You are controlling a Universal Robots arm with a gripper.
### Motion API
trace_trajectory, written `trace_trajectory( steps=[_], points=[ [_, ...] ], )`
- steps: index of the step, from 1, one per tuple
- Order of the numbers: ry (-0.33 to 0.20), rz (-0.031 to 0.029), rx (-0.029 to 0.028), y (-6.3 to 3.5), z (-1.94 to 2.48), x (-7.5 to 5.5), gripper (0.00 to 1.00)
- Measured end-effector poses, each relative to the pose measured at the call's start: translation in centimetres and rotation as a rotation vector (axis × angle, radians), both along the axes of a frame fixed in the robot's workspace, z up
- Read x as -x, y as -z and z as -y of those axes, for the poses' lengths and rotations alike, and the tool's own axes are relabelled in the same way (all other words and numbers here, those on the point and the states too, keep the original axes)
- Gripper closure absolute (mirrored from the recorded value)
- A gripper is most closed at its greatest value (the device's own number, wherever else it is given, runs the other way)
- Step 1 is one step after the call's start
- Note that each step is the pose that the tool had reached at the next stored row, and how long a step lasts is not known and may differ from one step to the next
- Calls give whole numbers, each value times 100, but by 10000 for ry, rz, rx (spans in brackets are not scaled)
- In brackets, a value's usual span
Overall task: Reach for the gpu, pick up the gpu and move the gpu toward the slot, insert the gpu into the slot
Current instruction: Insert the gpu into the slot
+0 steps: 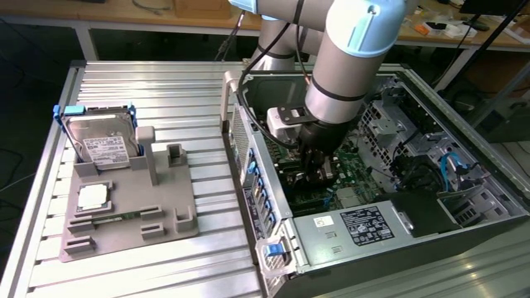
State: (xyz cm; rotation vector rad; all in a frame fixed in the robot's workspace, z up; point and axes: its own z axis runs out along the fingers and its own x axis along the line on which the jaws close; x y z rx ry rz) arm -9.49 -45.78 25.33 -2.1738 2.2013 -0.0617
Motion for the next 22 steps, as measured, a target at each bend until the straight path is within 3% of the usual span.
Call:
trace_trajectory(
  steps=[5, 8, 19, 20, 22],
  points=[
    [5, 10, -12, -8, -1, 3, 73],
    [0, 21, -4, -53, 0, 1, 60],
    [1, 109, 0, -254, 0, 3, 60],
    [0, 122, -1, -271, 0, 3, 61],
    [0, 146, -1, -308, 0, 3, 75]
  ],
)
